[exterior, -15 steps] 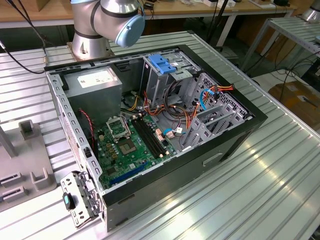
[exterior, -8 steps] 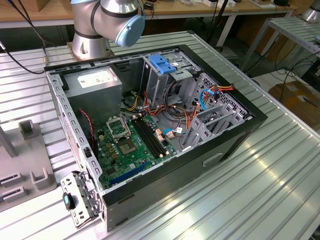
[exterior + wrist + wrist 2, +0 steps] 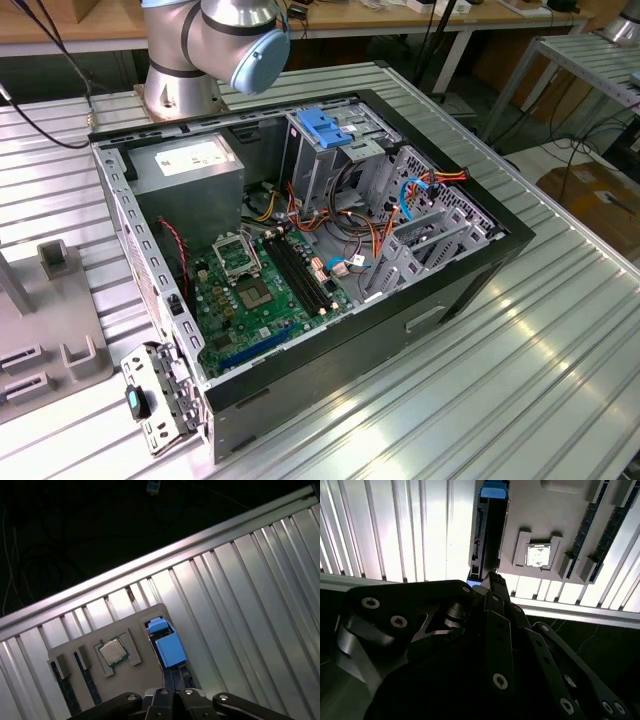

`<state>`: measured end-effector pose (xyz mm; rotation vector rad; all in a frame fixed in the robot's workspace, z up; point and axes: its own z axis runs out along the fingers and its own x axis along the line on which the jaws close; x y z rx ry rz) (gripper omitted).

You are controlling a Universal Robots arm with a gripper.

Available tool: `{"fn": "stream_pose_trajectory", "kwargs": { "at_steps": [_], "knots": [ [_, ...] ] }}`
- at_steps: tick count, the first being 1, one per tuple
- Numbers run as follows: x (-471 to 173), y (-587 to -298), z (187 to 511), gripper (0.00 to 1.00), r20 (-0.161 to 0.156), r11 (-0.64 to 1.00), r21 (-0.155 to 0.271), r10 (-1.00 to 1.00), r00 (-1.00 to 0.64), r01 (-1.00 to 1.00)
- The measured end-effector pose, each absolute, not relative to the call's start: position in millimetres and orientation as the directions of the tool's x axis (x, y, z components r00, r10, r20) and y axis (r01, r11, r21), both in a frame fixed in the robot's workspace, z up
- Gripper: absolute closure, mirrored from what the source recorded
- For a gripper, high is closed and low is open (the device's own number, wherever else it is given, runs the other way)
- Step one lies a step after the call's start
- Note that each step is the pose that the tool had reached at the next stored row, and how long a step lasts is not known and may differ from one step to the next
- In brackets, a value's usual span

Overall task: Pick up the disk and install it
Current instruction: 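Pick up the disk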

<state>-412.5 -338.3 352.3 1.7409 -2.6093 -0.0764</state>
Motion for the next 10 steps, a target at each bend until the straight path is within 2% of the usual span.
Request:
{"fn": "stream_pose_trajectory", "kwargs": {
  "at_steps": [10],
  "knots": [
    [-412.5,-338.3,351.4,0.89,-0.024,0.194,0.040,-0.980,-0.195,-0.980]
  ]
}}
